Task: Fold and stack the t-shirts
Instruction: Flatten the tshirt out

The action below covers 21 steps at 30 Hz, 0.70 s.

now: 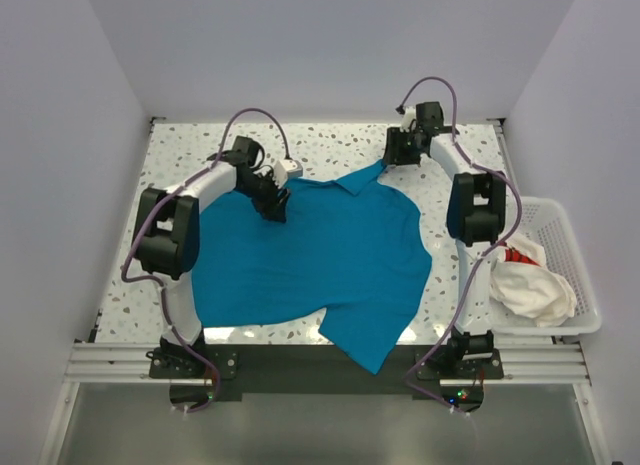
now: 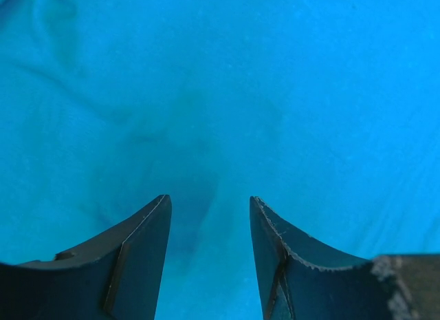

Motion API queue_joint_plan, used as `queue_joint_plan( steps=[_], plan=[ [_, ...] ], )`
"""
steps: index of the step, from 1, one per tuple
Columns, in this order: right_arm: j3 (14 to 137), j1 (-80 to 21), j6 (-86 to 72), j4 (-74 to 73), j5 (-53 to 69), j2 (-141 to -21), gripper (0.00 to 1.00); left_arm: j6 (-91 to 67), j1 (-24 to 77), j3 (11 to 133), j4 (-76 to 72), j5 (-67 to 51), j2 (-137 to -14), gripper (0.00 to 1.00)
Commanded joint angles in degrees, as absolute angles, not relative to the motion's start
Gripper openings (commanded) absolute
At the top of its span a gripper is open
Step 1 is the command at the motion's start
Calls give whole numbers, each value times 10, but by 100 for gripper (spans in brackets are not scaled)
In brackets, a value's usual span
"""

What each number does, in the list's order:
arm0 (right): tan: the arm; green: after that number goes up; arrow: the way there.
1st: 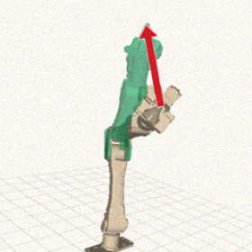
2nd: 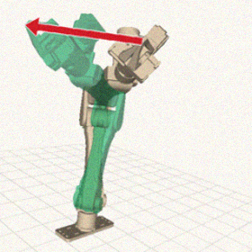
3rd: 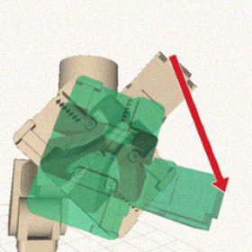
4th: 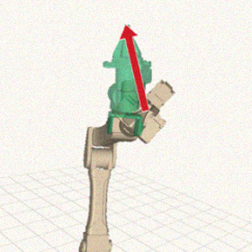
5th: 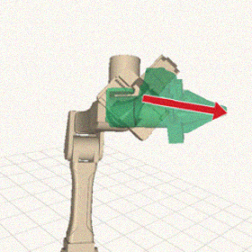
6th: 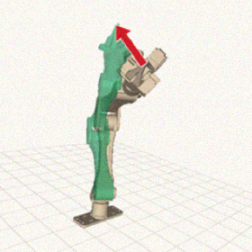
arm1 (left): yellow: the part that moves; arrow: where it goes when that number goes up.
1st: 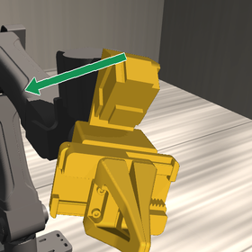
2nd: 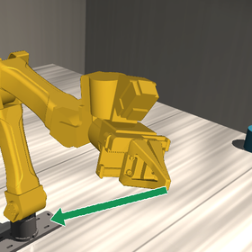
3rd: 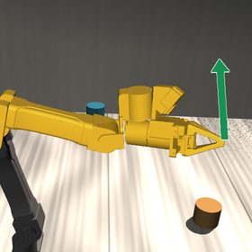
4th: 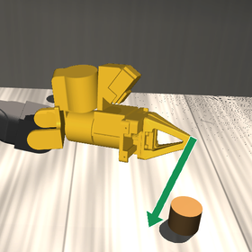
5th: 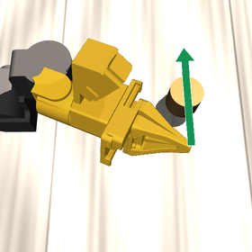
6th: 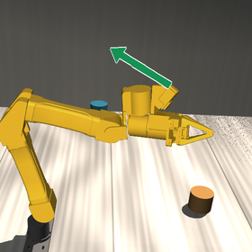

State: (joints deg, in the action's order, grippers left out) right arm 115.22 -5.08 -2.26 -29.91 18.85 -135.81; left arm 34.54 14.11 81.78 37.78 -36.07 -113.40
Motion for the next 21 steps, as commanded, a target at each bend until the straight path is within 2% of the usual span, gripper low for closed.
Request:
queue_joint_plan(
  steps=[1,3,5,6,11,12,16,21],
  plan=[
    [1190,-50,-76,-263,182,-1360,55,331,142,809,357,-357,-1114,55],
    [1198,-50,-77,-268,182,-1375,54,329,149,804,357,-353,-1116,55],
    [1204,-50,-77,-272,190,-1390,48,330,156,795,354,-344,-1119,55],
    [1208,-50,-79,-274,198,-1395,39,330,158,793,350,-339,-1120,55],
    [1225,-49,-110,-245,275,-1400,14,321,161,779,338,-320,-1131,55],
    [1229,-47,-120,-241,284,-1396,0,321,161,777,338,-320,-1132,54],
    [1207,-47,-162,-180,303,-1357,0,316,161,766,330,-318,-1133,54],
    [1155,-61,-207,-80,264,-1305,0,316,161,763,331,-302,-1145,54]
  ],
)
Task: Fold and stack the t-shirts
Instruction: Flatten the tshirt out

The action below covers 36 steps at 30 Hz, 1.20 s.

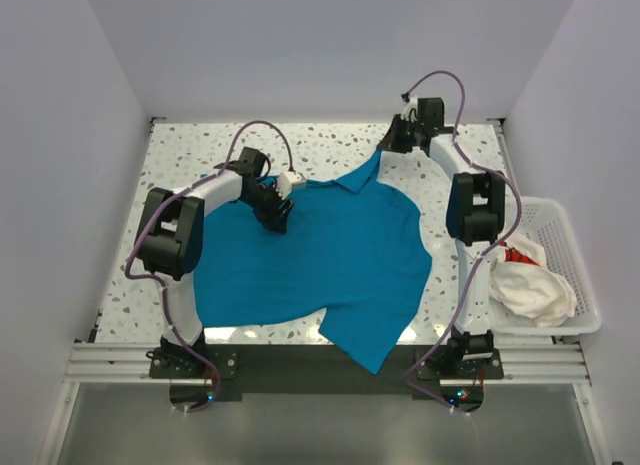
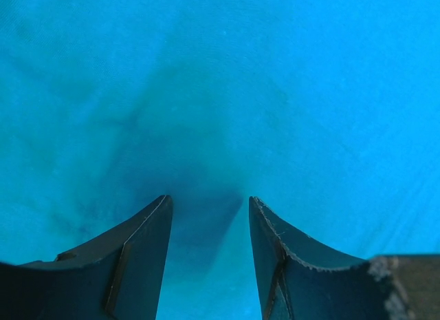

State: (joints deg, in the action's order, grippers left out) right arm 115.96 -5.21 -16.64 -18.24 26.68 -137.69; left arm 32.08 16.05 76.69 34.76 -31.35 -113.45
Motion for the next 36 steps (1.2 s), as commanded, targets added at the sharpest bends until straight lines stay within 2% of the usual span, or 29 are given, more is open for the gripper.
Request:
queue_joint_plan(
  steps=[1,13,20,24,25,26,29,31,32,36],
  plan=[
    [1157,-66,-207,-76,257,-1304,0,318,161,761,333,-298,-1148,53],
    [1157,-143,-109,-18,70,-1301,0,330,160,739,344,-288,-1157,52],
    [1204,-170,-32,-30,-59,-1354,0,329,160,737,345,-291,-1155,53],
    [1219,-171,-10,-44,-98,-1380,1,318,149,746,340,-347,-1133,53],
    [1219,-171,-6,-45,-105,-1387,4,309,142,745,331,-359,-1124,53],
    [1218,-170,-3,-46,-109,-1390,18,303,142,746,310,-368,-1115,53],
    [1220,-170,13,-59,-118,-1400,47,285,142,762,266,-389,-1093,53],
    [1226,-171,14,-74,-119,-1403,55,265,143,783,236,-392,-1091,53],
    [1229,-169,13,-78,-119,-1398,63,261,145,792,207,-392,-1093,54],
    [1206,-150,-11,-114,-55,-1346,71,231,156,830,104,-382,-1123,54]
  ],
)
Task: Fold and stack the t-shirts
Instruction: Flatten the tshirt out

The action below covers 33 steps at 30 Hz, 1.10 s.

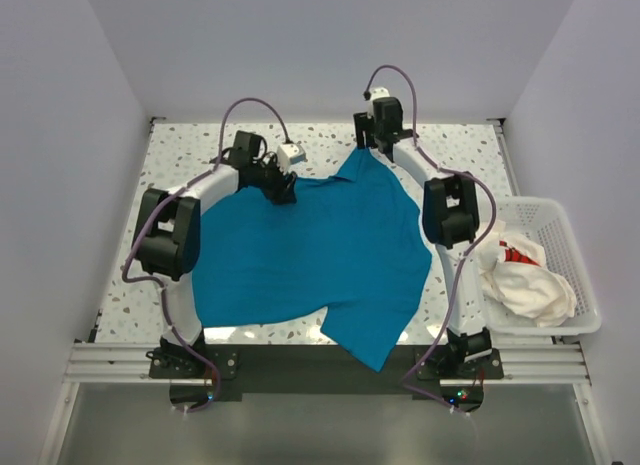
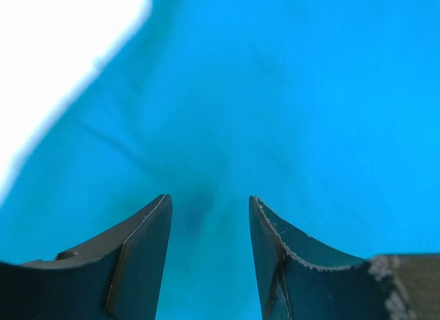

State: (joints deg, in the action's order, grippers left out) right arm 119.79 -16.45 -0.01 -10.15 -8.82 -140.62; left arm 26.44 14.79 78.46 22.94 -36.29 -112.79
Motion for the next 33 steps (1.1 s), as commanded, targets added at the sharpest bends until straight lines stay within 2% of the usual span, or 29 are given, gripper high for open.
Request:
queue_joint_plan(
  steps=[1,6,8,11,18,21,24,25,27,33],
  plan=[
    [1199,-142,-12,-124,-40,-1332,71,233,165,834,61,-375,-1129,54],
    [1155,-102,-11,-262,65,-1257,63,282,185,843,-77,-414,-1174,53],
    [1142,-97,-4,-316,102,-1250,51,300,189,846,-137,-430,-1196,52],
    [1068,-89,-3,-357,132,-1225,44,349,200,873,-163,-449,-1232,50],
    [976,-89,-3,-354,199,-1197,41,493,222,920,-143,-483,-1285,50],
    [976,-88,17,-364,200,-1210,40,537,231,920,-139,-493,-1295,49],
    [962,-89,24,-362,181,-1216,35,569,243,908,-153,-490,-1297,47],
    [959,-89,25,-359,164,-1216,34,576,245,909,-155,-490,-1301,43],
    [952,-89,28,-355,158,-1216,34,583,250,909,-166,-483,-1308,40],
    [951,-90,30,-357,155,-1215,35,605,256,940,-164,-482,-1339,39]
  ],
)
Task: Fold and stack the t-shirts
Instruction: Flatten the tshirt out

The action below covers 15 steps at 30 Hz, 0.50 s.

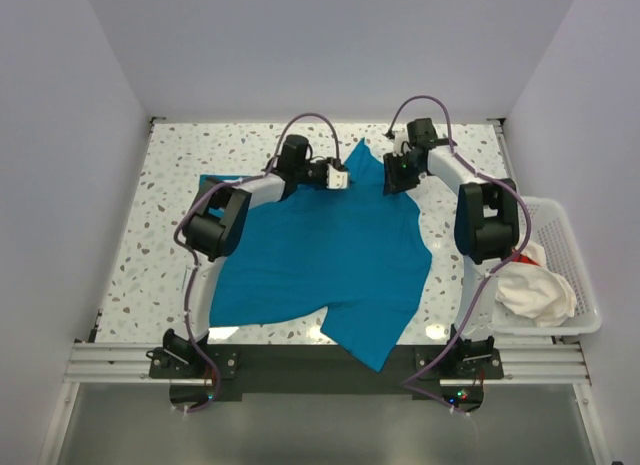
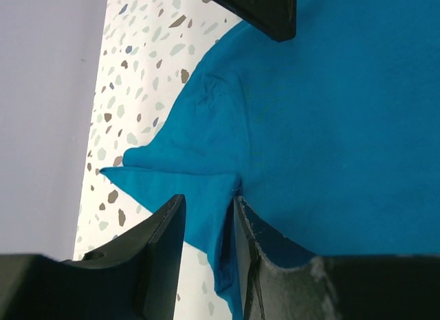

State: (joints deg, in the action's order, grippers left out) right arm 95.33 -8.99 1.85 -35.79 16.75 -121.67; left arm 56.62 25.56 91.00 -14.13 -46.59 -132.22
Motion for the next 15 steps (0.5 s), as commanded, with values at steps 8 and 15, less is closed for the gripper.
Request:
queue_joint_plan(
  steps=[8,15],
  plan=[
    [940,-91,39,-361,146,-1209,35,626,261,967,-151,-486,-1368,38],
    [925,-90,44,-362,142,-1203,36,624,265,993,-154,-475,-1394,32]
  ],
)
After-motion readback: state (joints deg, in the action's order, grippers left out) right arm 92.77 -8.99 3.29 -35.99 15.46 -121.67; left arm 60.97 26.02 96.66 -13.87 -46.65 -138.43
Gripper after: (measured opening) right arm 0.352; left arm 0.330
